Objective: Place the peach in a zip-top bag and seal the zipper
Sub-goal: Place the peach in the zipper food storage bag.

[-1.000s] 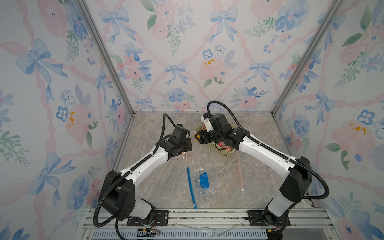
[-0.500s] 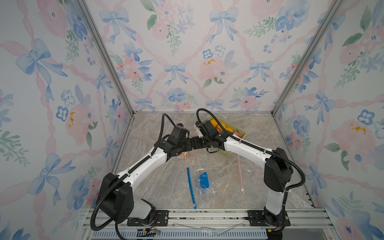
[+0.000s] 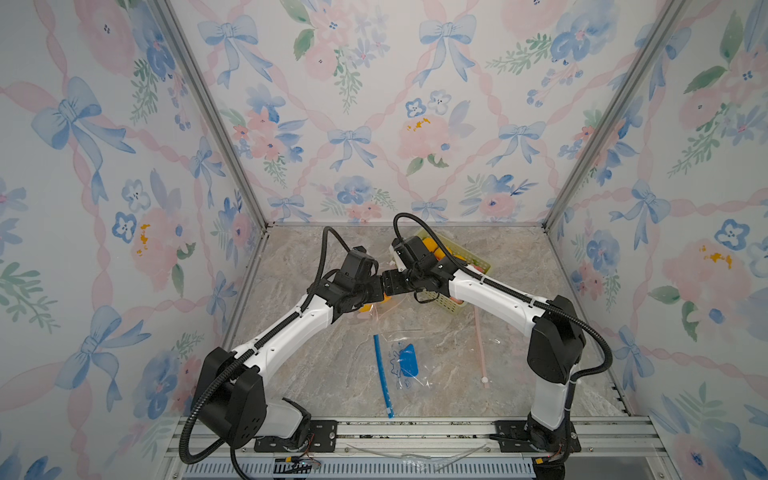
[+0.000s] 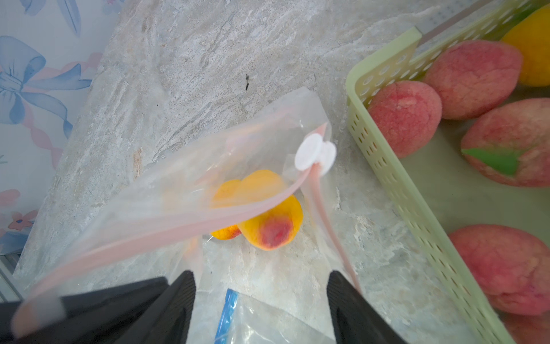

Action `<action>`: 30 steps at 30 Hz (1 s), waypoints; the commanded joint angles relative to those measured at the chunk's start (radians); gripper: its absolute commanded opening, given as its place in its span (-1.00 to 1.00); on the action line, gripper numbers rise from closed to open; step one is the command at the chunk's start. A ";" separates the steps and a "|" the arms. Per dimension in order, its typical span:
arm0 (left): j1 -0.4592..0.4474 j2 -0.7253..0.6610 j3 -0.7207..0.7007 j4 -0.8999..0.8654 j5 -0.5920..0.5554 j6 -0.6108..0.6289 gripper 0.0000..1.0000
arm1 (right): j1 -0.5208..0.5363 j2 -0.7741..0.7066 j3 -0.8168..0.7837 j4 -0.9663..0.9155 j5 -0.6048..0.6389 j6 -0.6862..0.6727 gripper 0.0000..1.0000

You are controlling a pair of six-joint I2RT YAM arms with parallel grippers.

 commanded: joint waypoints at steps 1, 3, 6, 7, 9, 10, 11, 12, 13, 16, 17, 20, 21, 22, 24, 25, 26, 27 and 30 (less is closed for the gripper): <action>0.000 0.003 -0.010 0.008 -0.012 -0.002 -1.00 | -0.027 -0.100 0.003 -0.069 0.028 -0.007 0.40; 0.001 0.003 -0.009 0.008 -0.013 0.000 -1.00 | -0.049 -0.137 -0.022 -0.094 0.035 0.002 0.37; 0.002 0.006 -0.011 0.008 -0.013 0.001 -1.00 | -0.091 -0.197 -0.064 -0.137 0.052 0.017 0.35; 0.002 0.008 -0.012 0.008 -0.013 0.001 -1.00 | -0.106 -0.214 -0.078 -0.156 0.063 0.023 0.35; 0.002 0.011 -0.011 0.009 -0.013 0.002 -1.00 | -0.139 -0.239 -0.102 -0.196 0.076 0.025 0.35; 0.002 0.013 -0.009 0.009 -0.011 0.001 -1.00 | -0.155 -0.238 -0.112 -0.212 0.080 0.027 0.34; 0.002 0.015 -0.009 0.009 -0.011 0.002 -1.00 | -0.175 -0.265 -0.125 -0.231 0.087 0.027 0.34; 0.002 0.016 -0.009 0.008 -0.010 0.003 -1.00 | -0.194 -0.275 -0.134 -0.249 0.090 0.027 0.33; 0.002 0.017 -0.008 0.009 -0.009 0.003 -1.00 | -0.217 -0.279 -0.145 -0.263 0.088 0.028 0.31; 0.002 0.016 -0.010 0.008 -0.011 0.003 -1.00 | -0.279 -0.281 -0.163 -0.296 0.088 0.023 0.28; 0.002 0.013 -0.010 0.010 -0.011 0.001 -1.00 | -0.297 -0.275 -0.165 -0.310 0.098 0.016 0.28; 0.002 0.014 -0.014 0.010 -0.013 0.001 -1.00 | -0.338 -0.250 -0.156 -0.343 0.132 -0.013 0.27; 0.002 0.014 -0.014 0.009 -0.013 0.001 -1.00 | -0.347 -0.221 -0.151 -0.351 0.142 -0.020 0.27; 0.002 0.013 -0.014 0.011 -0.013 0.000 -1.00 | -0.356 -0.203 -0.143 -0.360 0.152 -0.031 0.27; 0.002 0.016 -0.014 0.010 -0.012 0.002 -1.00 | -0.368 -0.171 -0.126 -0.371 0.166 -0.047 0.27; 0.002 0.016 -0.013 0.010 -0.012 0.002 -1.00 | -0.375 -0.152 -0.118 -0.374 0.171 -0.056 0.26; 0.002 0.016 -0.012 0.010 -0.013 0.000 -1.00 | -0.380 -0.133 -0.105 -0.376 0.176 -0.064 0.26; 0.002 0.015 -0.013 0.010 -0.012 0.002 -1.00 | -0.382 -0.116 -0.093 -0.378 0.179 -0.073 0.26; 0.002 0.015 -0.012 0.010 -0.014 0.001 -1.00 | -0.389 -0.052 -0.044 -0.395 0.200 -0.101 0.25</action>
